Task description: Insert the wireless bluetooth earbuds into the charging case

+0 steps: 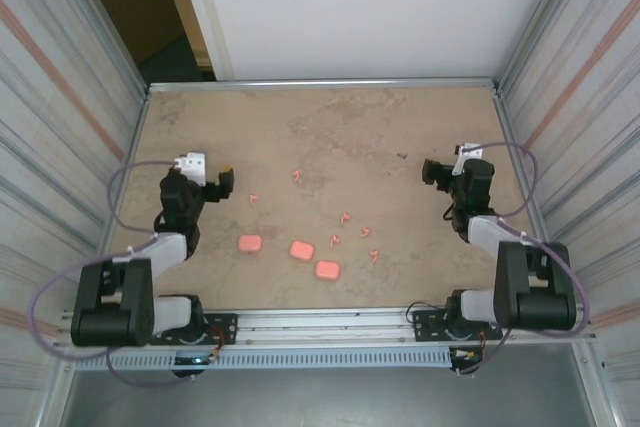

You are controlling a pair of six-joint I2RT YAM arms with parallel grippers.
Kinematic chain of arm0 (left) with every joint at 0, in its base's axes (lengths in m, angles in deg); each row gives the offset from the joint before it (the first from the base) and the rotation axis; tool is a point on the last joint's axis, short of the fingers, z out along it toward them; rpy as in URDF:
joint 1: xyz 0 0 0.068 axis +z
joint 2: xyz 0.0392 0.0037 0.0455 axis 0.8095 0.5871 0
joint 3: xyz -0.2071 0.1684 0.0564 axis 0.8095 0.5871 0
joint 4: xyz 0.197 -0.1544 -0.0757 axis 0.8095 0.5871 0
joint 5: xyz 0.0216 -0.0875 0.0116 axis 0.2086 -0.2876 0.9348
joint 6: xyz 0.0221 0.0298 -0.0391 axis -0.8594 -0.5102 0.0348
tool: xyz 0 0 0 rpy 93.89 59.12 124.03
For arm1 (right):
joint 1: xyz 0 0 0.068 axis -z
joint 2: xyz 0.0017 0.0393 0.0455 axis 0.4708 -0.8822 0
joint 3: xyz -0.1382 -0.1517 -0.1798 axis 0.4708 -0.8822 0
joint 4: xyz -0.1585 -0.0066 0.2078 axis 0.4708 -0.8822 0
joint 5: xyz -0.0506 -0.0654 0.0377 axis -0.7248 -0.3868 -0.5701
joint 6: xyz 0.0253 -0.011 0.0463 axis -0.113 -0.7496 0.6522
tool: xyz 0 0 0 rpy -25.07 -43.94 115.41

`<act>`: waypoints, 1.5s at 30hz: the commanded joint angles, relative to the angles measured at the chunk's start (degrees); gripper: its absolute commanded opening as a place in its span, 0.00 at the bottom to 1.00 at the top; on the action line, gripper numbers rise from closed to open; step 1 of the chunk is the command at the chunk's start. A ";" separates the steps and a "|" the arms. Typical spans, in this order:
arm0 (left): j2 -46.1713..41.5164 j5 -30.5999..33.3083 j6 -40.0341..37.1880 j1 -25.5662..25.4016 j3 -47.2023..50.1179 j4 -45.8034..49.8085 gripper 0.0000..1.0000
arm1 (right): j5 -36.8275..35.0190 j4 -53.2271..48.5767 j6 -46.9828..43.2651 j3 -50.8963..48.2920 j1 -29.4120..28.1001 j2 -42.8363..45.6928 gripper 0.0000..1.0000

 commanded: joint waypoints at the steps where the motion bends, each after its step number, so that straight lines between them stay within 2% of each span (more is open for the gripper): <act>1: -5.98 -0.86 5.08 -0.24 -1.22 8.25 0.99 | 1.91 -14.44 1.17 4.55 -2.42 5.50 0.99; 5: -10.84 -2.94 15.29 -0.23 -3.92 17.60 0.99 | 6.30 -28.62 -0.62 10.00 -6.36 11.53 0.99; 10: -13.31 -8.35 27.98 -0.25 -4.09 20.36 0.99 | 12.12 -38.64 -4.57 13.62 -14.10 17.74 0.99; 14: -15.83 -11.48 32.61 -0.25 -5.45 27.02 0.99 | 13.76 -45.17 -6.25 17.34 -21.99 18.40 0.99; 18: -19.66 -13.16 36.04 -0.19 -5.40 33.04 0.99 | 12.48 -51.41 -7.79 21.33 -31.32 15.09 0.99; 24: -24.63 -14.59 37.46 -0.25 -5.14 39.38 0.99 | 11.32 -59.71 -7.43 28.74 -42.05 6.42 1.00; 26: -25.66 -14.89 37.41 -0.24 -4.95 39.75 0.99 | 10.77 -62.99 -6.85 32.11 -45.09 2.57 0.97; 32: -27.52 -11.89 35.62 -0.20 -4.81 42.10 0.99 | 8.74 -68.29 -6.88 38.85 -53.86 -7.82 0.95; 36: -28.54 -11.07 35.02 -0.09 -5.12 43.50 0.99 | 6.60 -71.19 -8.20 42.13 -57.44 -13.70 0.93; 45: -29.50 -9.63 34.46 -0.11 -5.52 44.74 0.99 | 3.19 -72.87 -10.72 46.58 -61.51 -23.96 0.91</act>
